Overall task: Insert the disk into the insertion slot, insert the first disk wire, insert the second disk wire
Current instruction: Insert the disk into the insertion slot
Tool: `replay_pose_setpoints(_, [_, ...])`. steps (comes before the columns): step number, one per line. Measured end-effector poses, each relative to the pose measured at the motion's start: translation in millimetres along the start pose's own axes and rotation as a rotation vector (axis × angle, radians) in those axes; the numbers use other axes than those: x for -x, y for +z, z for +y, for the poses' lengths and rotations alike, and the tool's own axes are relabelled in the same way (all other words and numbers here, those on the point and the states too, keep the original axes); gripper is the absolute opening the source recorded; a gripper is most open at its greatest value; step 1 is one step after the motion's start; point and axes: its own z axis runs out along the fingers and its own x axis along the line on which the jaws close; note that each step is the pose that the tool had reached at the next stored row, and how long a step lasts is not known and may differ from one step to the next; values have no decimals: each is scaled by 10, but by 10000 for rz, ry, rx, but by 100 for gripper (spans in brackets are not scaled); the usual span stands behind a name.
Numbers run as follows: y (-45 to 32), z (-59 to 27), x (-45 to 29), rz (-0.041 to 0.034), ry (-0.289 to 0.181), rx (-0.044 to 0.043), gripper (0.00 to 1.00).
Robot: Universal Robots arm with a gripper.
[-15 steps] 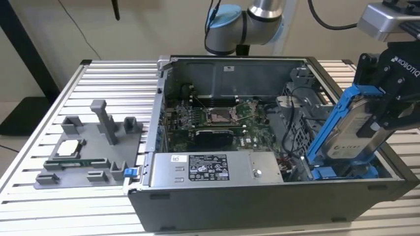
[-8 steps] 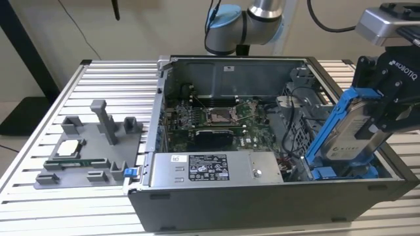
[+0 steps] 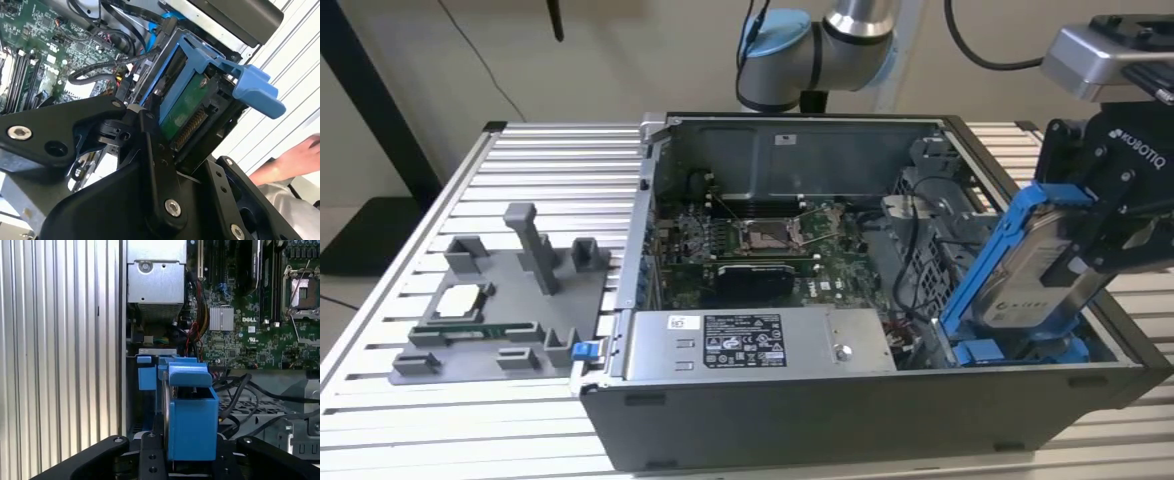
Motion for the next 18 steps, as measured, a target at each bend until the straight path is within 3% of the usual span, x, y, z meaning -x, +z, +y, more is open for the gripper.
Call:
replay_pose_setpoints(12, [74,-9,64,6,0,11,0])
replay_pose_setpoints(18, [166,-15,66,0,2,75,0])
